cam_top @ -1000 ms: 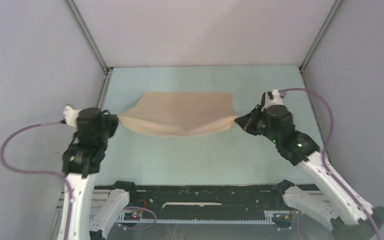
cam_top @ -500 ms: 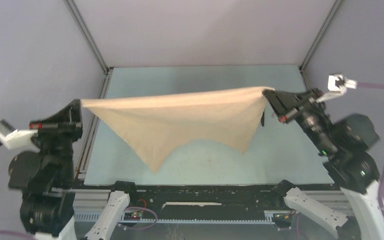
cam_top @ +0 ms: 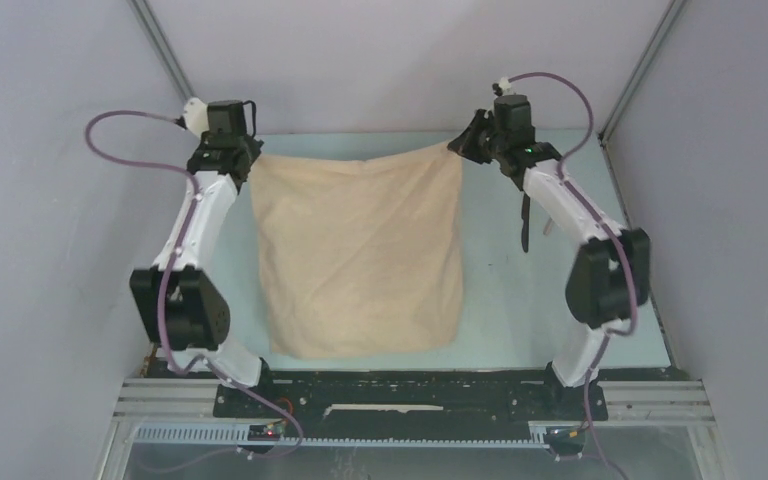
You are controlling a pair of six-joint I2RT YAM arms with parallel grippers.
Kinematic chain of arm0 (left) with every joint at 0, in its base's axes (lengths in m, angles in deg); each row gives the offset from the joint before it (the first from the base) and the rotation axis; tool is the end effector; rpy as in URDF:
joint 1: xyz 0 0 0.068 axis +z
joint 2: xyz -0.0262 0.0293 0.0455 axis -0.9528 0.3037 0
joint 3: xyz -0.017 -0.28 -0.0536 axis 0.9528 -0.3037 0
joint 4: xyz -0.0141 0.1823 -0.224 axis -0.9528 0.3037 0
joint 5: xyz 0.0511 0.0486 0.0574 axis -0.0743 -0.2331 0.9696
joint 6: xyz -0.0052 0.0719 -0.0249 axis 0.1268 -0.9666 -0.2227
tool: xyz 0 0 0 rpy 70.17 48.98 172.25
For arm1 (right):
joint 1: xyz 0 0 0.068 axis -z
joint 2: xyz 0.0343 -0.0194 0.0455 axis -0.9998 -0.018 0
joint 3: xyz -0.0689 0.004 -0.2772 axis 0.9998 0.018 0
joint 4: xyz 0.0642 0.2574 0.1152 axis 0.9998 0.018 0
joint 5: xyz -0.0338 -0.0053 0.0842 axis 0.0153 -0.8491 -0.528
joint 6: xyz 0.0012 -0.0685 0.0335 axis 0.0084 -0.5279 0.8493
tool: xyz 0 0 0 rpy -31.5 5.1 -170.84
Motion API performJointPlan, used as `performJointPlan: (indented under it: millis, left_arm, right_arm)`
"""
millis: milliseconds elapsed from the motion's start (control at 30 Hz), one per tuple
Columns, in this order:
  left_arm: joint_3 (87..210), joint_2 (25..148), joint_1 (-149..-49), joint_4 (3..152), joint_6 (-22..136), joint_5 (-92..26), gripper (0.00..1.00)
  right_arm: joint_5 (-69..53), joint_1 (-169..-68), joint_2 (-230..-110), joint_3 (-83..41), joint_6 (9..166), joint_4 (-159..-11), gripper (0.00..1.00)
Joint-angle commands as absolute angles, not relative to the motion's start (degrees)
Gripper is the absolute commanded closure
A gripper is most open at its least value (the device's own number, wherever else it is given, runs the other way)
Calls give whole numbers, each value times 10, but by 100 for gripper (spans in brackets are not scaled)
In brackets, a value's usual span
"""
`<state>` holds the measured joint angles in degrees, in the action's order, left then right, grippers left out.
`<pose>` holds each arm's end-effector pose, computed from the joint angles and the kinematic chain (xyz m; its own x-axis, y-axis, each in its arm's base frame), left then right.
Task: Fold the napkin into a case and place the utensils inside
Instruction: Fold and flatten the napkin at the center of the board.
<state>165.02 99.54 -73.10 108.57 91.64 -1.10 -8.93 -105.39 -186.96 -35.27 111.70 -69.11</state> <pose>0.4033 0.0201 0.3873 -0.0913 -0.6633 -0.7428 -0.5810 0.6413 -0.5012 0.4427 0.1410 0.3510 -0.5542 0.3716 -0.7448 -0.1476 0.8368 0.5273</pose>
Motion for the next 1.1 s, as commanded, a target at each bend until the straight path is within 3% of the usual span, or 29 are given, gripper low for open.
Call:
performJointPlan:
  millis: [0,233,433,533,667,800,1067]
  left_arm:
    - [1701,1084,-703,1025,879,-53,100]
    - [1767,1241,-684,968,857,-121,100]
    - [1741,1233,-682,983,871,-115,100]
    - [1706,1194,-682,1071,905,-99,100]
    - [1581,1107,-682,1168,944,-114,100]
    - [1424,1005,-681,1162,942,-129,100]
    - [1250,900,-682,1168,917,-144,100]
  right_arm:
    - [-158,-1029,-1990,-452,1119,-743,100]
    - [-205,-1015,-2197,-666,1113,-673,100]
    - [-236,-1006,-2297,-844,1112,-525,100]
    - [-227,-1007,-2256,-781,1110,-476,100]
    - [-232,-1002,-2154,-598,1112,-436,100]
    - [-248,-1001,-2033,-385,1101,-496,100]
    - [-244,-1005,-1920,-189,1066,-509,100]
